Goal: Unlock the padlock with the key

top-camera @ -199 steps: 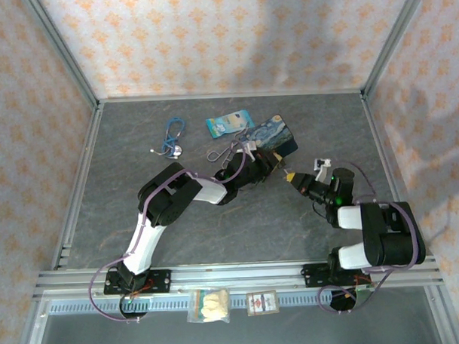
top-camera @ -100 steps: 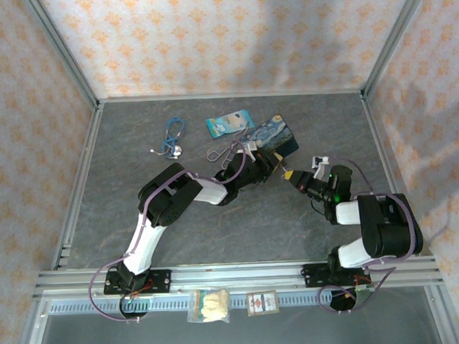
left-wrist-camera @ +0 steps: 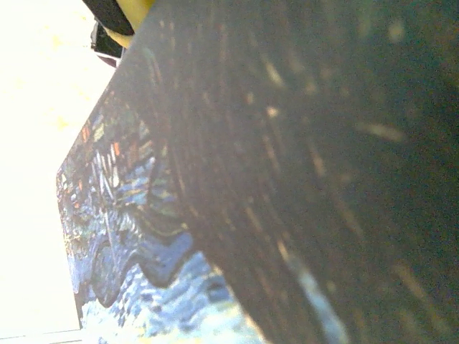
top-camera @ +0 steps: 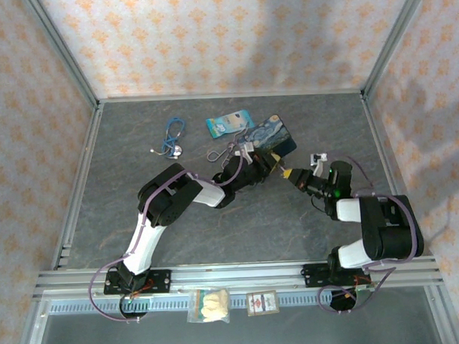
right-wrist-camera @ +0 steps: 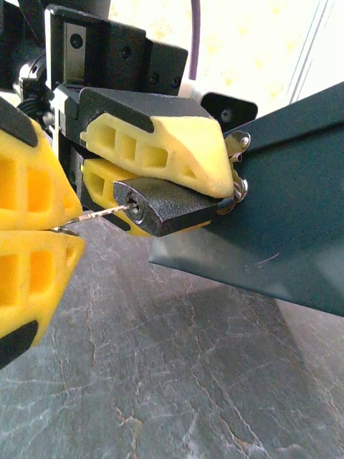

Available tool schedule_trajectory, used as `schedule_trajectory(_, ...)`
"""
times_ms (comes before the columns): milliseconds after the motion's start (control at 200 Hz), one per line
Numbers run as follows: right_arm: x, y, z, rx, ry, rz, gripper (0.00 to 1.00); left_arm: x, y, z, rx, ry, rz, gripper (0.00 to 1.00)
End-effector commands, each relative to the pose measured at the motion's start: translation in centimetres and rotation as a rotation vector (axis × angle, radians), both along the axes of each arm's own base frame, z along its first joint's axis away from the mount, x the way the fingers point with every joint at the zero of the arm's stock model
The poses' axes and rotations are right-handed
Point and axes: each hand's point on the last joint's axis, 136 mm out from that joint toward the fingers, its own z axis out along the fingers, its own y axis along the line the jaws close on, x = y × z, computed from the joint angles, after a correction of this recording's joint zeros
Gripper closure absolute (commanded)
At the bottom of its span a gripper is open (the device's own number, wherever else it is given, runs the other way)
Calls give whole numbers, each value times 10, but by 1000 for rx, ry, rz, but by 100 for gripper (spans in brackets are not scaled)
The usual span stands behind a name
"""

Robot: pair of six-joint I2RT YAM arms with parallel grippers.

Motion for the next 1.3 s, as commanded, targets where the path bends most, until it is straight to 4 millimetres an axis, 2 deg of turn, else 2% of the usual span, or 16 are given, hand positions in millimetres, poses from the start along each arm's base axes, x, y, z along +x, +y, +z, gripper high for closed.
schedule_trajectory(0,22,0,30,34,-84,5,100,-39,-28,41,-102,-74,-173,100)
schedule_trajectory(320,20,5,44,102,-50,33,100,-45,-40,49,-133,-98,-211,100)
schedule_trajectory(621,30,-6,33,20,-47,20,100,-55,-44,64,-158,-135,-265,100)
schedule_trajectory(811,36,-7,27,93,54,-21,100,-59,-49,70,-194,-159,-284,100)
schedule_trajectory(1046,33,-4,41,205,85,-26,100,-61,-52,65,-175,-160,-301,100)
schedule_trajectory(1191,32,-1,46,189,68,6,100,-61,-54,62,-168,-156,-310,100)
schedule_trajectory(1296,29,0,46,94,3,22,100,-61,-57,64,-180,-152,-321,100)
